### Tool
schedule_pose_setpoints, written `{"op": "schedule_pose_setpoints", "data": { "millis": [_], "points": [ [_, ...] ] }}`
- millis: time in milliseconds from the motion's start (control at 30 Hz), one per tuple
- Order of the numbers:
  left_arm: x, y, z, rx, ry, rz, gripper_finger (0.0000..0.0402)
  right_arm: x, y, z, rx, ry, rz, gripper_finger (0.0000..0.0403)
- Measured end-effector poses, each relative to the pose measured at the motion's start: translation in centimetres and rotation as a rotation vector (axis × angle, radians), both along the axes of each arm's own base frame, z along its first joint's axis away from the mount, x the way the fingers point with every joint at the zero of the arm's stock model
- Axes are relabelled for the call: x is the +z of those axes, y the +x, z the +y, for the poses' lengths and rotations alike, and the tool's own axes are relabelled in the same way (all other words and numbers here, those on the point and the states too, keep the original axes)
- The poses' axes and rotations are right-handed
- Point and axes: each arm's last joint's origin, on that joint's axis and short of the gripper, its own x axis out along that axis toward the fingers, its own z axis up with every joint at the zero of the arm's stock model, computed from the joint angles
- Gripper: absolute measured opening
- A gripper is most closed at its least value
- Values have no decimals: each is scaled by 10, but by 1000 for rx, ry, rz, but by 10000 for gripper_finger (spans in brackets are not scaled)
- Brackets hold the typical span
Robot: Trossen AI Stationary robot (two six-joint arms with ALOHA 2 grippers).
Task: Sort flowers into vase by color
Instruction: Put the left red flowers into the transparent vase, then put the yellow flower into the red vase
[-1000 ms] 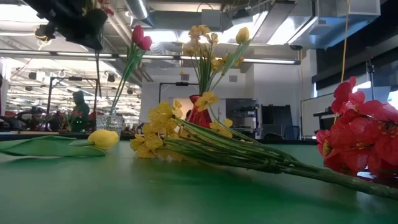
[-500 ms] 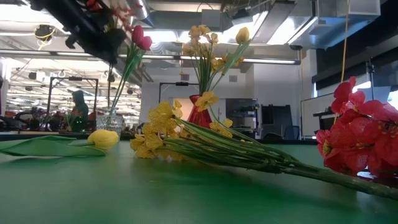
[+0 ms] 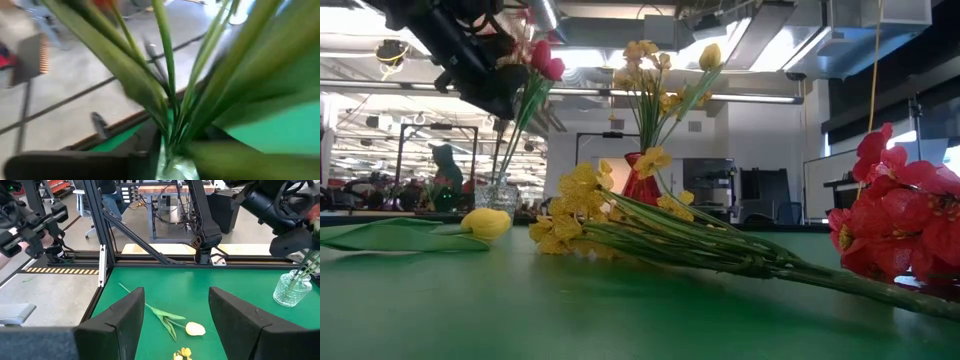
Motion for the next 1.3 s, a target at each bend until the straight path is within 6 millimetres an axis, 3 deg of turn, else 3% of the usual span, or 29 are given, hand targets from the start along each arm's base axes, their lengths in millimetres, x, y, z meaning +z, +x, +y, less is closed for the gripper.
{"op": "schedule_pose_setpoints", "data": {
  "millis": [267,433,733,933,1033,1300],
  "points": [
    [-8,-6,-5,-39,-96,57,197,0,0,0,-1,4,2,220],
    [-11,-20,-12,-10,-159,99,232,-1,0,0,-1,2,7,220],
    [3,-28,-34,-102,-241,-10,235,-6,5,2,-5,15,25,220],
    [6,-26,-57,-366,-456,-107,235,-9,6,3,3,15,40,220],
    [4,-26,-72,-484,-536,-67,235,-11,6,2,0,17,60,220],
    [-4,-24,-111,-628,-667,20,235,-33,-5,2,11,144,338,220]
  ]
}}
